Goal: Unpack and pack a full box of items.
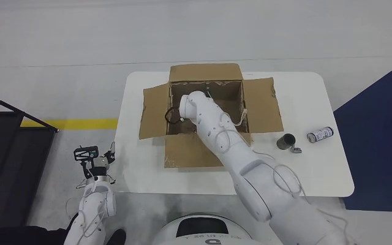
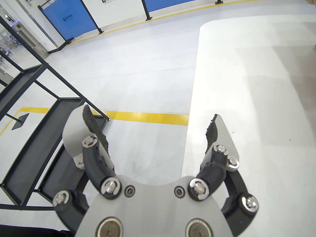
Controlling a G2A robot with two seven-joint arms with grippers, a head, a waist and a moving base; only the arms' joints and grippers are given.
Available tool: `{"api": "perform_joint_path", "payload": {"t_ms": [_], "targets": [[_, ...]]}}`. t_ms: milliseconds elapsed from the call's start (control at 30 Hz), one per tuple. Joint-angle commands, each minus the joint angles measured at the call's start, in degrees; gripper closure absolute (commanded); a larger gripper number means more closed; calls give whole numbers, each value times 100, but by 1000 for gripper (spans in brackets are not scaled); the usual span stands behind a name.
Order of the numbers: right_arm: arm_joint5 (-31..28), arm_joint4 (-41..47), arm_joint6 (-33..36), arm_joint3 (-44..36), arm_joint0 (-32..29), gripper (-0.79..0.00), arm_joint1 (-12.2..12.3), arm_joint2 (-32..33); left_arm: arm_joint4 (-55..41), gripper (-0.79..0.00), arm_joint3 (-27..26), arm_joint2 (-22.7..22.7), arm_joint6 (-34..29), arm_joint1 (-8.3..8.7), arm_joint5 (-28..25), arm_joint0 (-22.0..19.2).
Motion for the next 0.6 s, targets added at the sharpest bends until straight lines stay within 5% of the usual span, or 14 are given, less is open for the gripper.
{"api": "perform_joint_path", "payload": {"t_ms": [0,267,567], "targets": [[-7,32,5,102,51,0,-20,-12,0,-785,0,0,0,0,0,0],[-28,156,-232,-9,84,0,-61,-11,0,-785,0,0,0,0,0,0],[-274,-13,-344,-1883,-829,0,157,238,0,-785,0,0,0,0,0,0]]}}
